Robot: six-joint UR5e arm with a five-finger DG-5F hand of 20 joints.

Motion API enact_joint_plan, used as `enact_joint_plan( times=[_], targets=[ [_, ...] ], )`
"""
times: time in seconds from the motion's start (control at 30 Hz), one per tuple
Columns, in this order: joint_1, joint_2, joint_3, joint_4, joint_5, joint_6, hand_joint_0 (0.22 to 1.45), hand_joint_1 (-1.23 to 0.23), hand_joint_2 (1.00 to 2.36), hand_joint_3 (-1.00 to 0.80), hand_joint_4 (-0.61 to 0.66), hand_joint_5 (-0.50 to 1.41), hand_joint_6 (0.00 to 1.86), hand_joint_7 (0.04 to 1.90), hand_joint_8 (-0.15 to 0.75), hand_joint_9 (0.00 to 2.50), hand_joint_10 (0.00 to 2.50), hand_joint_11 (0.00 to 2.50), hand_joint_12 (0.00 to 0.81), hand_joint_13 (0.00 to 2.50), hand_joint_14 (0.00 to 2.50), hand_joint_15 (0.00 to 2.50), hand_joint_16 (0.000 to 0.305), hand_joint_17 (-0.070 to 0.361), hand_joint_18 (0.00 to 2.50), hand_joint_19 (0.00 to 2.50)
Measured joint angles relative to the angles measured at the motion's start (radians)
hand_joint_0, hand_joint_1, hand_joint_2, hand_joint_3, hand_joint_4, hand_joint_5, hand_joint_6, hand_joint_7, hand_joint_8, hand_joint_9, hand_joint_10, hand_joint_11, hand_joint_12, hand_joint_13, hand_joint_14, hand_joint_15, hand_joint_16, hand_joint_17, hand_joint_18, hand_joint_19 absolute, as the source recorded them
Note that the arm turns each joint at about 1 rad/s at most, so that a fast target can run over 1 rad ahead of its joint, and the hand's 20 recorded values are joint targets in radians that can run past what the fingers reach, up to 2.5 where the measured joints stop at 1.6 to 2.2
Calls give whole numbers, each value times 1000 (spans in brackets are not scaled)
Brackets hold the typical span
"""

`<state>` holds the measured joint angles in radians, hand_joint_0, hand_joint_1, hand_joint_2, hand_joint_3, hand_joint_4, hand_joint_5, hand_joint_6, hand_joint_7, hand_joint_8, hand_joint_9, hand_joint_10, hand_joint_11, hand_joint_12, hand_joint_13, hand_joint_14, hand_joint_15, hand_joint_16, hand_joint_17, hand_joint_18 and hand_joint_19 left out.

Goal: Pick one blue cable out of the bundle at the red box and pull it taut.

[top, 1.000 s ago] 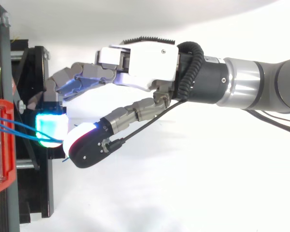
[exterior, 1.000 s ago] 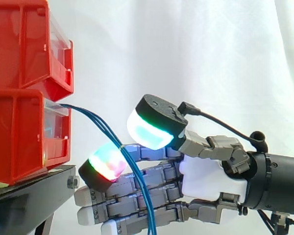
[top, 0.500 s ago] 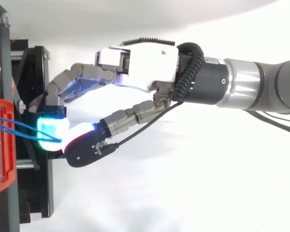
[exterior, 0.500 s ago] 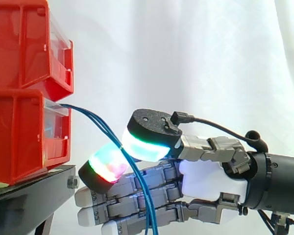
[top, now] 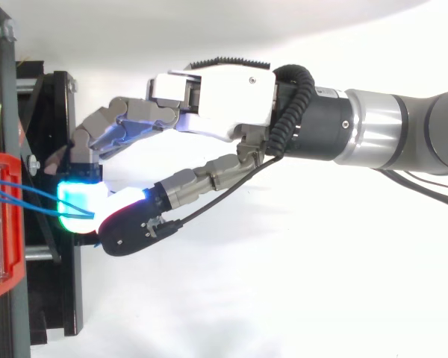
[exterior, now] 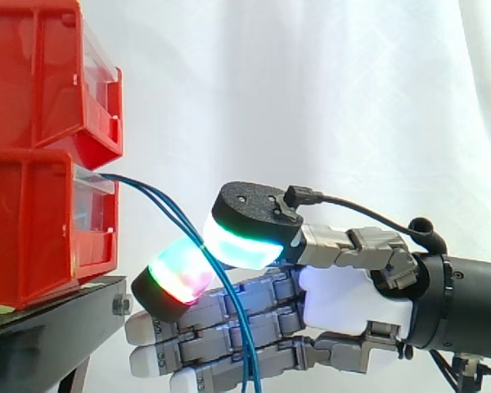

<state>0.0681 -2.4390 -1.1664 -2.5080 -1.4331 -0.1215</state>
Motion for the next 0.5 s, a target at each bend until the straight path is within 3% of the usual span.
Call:
enact_joint_plan(
  times=[0.27,0.5],
  targets=[
    [1,0,0,0,-3,-1,522,-700,1001,-476,206,-160,841,829,365,536,5,299,393,451,8,226,59,133,480,299],
    [2,0,1,0,-3,-2,558,-797,1002,-474,199,-163,878,889,359,547,5,314,385,473,8,221,57,128,495,285]
  ],
)
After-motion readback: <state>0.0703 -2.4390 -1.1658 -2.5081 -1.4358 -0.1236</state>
